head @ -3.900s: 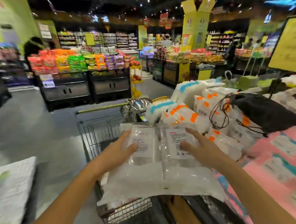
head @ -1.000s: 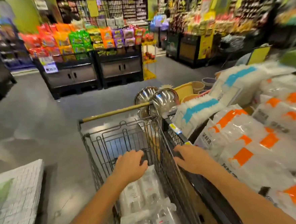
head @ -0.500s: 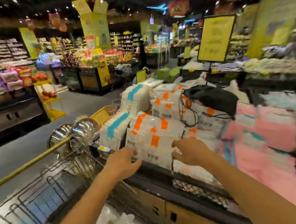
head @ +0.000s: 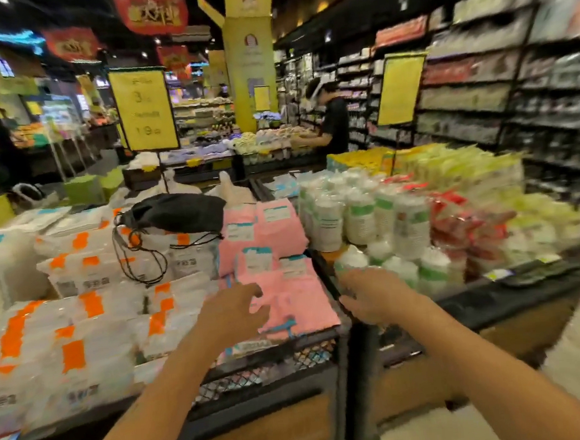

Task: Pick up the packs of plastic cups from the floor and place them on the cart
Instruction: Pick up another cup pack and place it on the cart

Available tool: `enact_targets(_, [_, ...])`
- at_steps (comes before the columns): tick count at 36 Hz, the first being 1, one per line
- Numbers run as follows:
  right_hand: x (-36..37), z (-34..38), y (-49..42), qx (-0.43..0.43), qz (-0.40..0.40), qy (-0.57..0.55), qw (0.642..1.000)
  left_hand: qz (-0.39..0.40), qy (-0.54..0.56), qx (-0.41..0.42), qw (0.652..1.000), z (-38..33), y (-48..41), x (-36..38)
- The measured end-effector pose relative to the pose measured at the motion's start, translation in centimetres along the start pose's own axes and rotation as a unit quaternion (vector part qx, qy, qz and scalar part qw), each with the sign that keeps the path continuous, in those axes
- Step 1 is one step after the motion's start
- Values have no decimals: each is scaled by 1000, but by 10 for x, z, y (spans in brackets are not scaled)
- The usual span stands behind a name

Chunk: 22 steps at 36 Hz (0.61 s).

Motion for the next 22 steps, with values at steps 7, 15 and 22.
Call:
enact_targets(7, [-11, -118, 129, 111, -15, 5, 994, 34, 0, 129, 991, -164, 6, 37])
enact_targets(15, [0, -232, 278, 242, -11, -5, 970, 85, 3, 241, 967, -333, 47, 87])
enact_targets(22, [12, -304, 418, 335, -43, -36, 941, 107, -20, 349, 931, -473, 93, 142])
Point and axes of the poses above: each hand's wrist, its own y-axis away from the middle knuckle, its own x-axis out of the palm, z = x × y, the point moved 6 cm from there along -y, towards the middle knuckle, and after that the axes turned 14 degrees about -x, right-handed, at the moved point
